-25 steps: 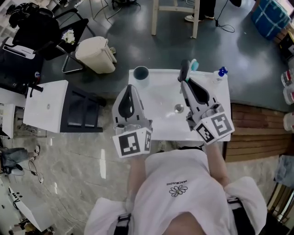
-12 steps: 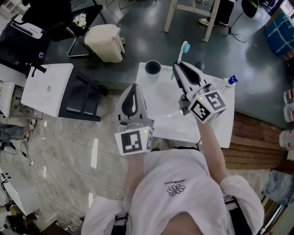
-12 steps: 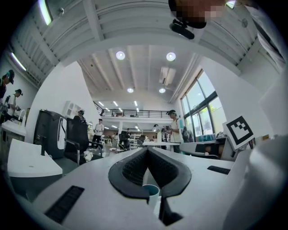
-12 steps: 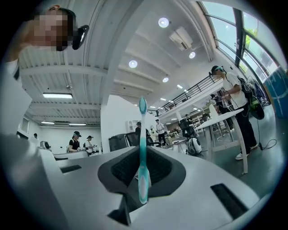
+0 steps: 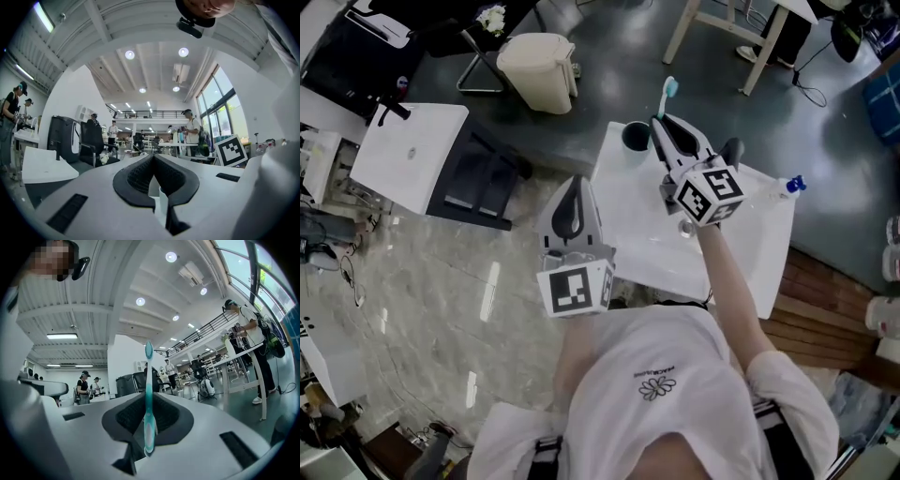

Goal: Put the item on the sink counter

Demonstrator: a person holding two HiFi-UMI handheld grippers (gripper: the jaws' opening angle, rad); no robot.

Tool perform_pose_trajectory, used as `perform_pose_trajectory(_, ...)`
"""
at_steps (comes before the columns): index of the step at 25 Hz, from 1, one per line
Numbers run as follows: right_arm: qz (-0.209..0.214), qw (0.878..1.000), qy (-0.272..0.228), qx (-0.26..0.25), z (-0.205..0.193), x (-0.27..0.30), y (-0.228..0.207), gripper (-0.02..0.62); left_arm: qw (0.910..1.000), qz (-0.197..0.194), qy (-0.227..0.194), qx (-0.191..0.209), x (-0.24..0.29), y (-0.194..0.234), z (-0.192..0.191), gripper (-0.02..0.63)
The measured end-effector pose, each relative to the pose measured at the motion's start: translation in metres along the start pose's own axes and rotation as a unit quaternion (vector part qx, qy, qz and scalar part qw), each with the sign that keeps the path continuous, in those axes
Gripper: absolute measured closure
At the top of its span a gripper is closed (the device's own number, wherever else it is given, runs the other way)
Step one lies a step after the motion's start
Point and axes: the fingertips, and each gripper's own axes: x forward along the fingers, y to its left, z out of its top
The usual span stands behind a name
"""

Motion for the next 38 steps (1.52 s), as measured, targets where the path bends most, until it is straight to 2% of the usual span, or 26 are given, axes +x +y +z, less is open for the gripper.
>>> perform_pose_trajectory(6, 0.009, 0.999, 0.034, -0.019, -0.034, 0.021, -0.006, 0.556, 0.9991, 0.038, 0.019, 0.01, -0.004, 0.024, -0.01, 0.592)
perform_pose_trajectory(14, 0.016, 0.997, 0.059, -0.036, -0.058, 0.039, -0.006, 0.555, 0.9977, 0.059, 0.032, -0.002, 0.002, 0.038, -0.019, 0.592)
perform_pose_trajectory(20, 0.016, 0.995, 0.073, -0.06, -0.069, 0.045, -0.011, 0.555, 0.9971, 0.064, 0.041, -0.002, 0.009, 0.04, -0.026, 0.592)
perform_pose_trajectory(27, 0.032, 0.984, 0.111, -0.139, -0.088, 0.05, -0.004, 0.556, 0.9968, 0.064, 0.048, -0.002, 0.017, 0.041, -0.032, 0.592)
perform_pose_trajectory(38, 0.027, 0.985, 0.115, -0.128, -0.091, 0.047, -0.01, 0.557, 0.997, 0.056, 0.052, -0.004, 0.022, 0.037, -0.035, 0.592)
